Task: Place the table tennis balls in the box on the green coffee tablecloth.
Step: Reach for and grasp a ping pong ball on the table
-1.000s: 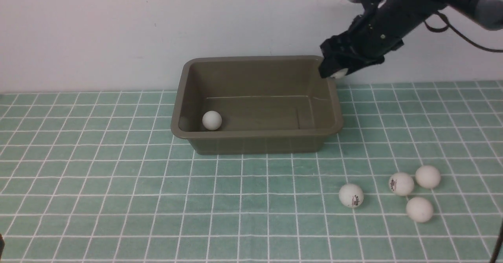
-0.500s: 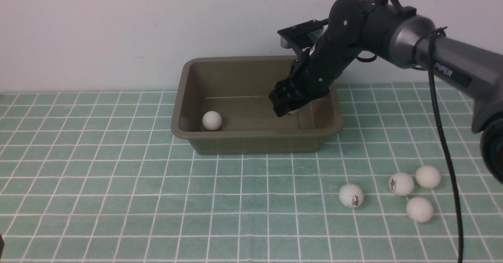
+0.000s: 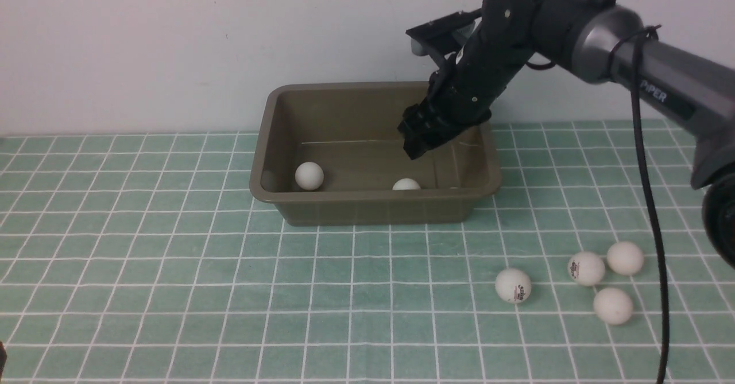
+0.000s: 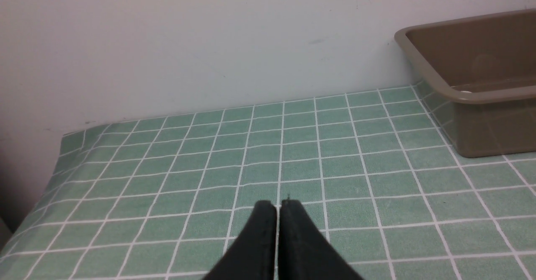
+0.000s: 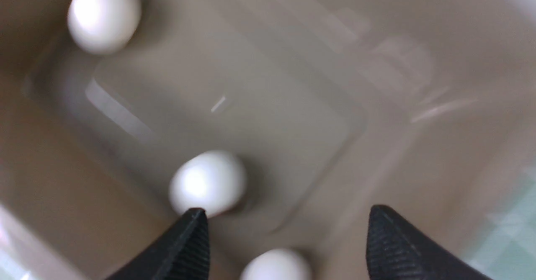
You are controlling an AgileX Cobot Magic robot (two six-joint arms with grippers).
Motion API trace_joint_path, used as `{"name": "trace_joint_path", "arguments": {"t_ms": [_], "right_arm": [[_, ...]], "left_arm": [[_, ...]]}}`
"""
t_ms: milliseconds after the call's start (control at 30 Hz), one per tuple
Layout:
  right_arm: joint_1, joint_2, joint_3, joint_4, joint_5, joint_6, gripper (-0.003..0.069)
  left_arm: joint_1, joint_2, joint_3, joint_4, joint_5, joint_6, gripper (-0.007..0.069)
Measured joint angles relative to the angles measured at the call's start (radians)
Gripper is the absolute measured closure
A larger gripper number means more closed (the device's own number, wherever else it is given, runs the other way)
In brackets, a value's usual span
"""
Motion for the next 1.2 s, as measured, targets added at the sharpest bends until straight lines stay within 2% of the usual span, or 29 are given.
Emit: {"name": "trace_joint_path", "arguments": {"t_ms": [233, 367, 500, 700, 833, 1067, 1200], "right_arm": [[-0.001, -0.098, -0.064, -0.165, 0.015, 0.122, 0.0199], [-0.011, -0.178, -0.016, -0.261, 0.017, 0.19, 0.0199], [-0.037, -0.301, 0.089, -0.304, 0.017, 0.26, 0.0199], [-0.125, -0.531, 0.425, -0.306, 0.017, 0.324, 0.0199], [-0.196, -0.597, 0.705, -0.302, 0.008, 0.342, 0.0199], [-0.315, -0.598, 1.059, -0.179, -0.293, 0.461, 0.0199], [-0.344, -0.599, 1.139, -0.122, -0.406, 0.481, 0.0199]], "left_arm": [[0.0, 0.0, 0.0, 0.0, 0.0, 0.0, 0.0632], [0.0, 0.0, 0.0, 0.0, 0.0, 0.0, 0.0632], [0.0, 0.0, 0.0, 0.0, 0.0, 0.0, 0.0632], [0.0, 0.0, 0.0, 0.0, 0.0, 0.0, 0.0632], [0.0, 0.0, 0.0, 0.0, 0.0, 0.0, 0.0632], [0.0, 0.0, 0.0, 0.0, 0.0, 0.0, 0.0632], [0.0, 0.0, 0.0, 0.0, 0.0, 0.0, 0.0632]]}}
